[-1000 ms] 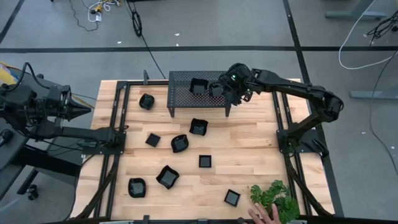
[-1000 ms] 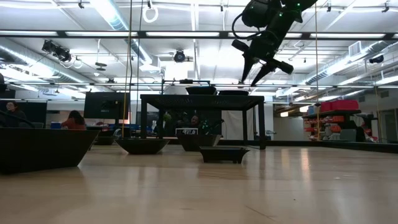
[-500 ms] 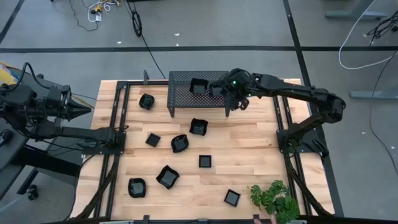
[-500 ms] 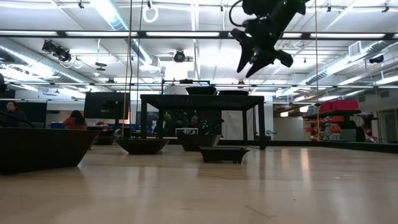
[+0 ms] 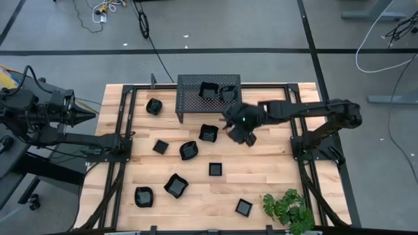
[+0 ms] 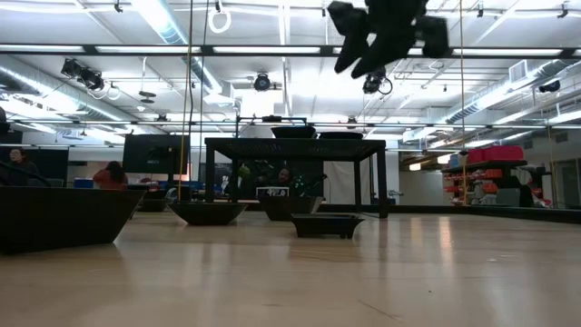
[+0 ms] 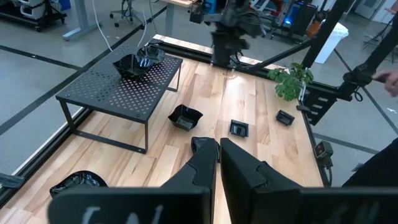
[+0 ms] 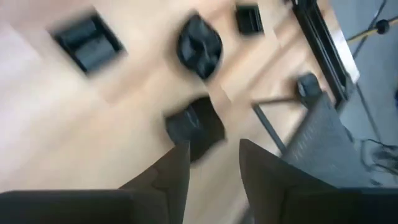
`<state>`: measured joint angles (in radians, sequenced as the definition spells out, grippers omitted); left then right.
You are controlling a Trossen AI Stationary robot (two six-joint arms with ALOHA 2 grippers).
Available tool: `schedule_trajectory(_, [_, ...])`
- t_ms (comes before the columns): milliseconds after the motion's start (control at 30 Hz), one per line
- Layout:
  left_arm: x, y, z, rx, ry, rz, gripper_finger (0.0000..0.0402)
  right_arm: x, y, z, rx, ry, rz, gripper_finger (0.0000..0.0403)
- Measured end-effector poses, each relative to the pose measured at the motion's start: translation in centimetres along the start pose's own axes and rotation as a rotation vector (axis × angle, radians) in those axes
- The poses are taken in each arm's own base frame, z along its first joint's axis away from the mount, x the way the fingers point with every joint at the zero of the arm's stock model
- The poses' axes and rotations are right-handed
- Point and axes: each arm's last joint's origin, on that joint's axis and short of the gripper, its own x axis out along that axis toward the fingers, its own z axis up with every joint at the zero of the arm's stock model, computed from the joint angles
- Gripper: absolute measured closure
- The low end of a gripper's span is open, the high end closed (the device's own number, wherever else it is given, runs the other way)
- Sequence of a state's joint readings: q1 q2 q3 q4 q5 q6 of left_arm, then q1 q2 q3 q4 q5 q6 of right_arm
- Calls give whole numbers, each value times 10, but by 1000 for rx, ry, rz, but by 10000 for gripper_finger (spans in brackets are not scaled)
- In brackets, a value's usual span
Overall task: Pick & Place Mini shaped plates
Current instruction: Stack the distorted square plate on top of the other distorted square plate on the shelf
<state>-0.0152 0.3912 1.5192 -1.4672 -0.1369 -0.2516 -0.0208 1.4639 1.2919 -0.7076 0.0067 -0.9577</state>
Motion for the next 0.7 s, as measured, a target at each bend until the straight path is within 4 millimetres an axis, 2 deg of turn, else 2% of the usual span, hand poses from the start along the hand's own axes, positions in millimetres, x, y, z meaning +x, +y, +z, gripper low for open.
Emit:
schedule_trajectory(200, [0, 0, 0, 0, 0, 0, 376, -1, 17, 30, 159, -87, 9, 263])
schedule_trajectory(333, [0, 0, 0, 0, 0, 0, 376, 8, 21, 41, 263, -117, 18, 263])
schedule_trajectory(500, [0, 0, 0, 0, 0, 0, 376, 27, 22, 45, 286, -109, 29, 263])
schedule_trajectory(700, [0, 0, 0, 0, 0, 0, 376, 65, 26, 41, 176, -41, 75, 263])
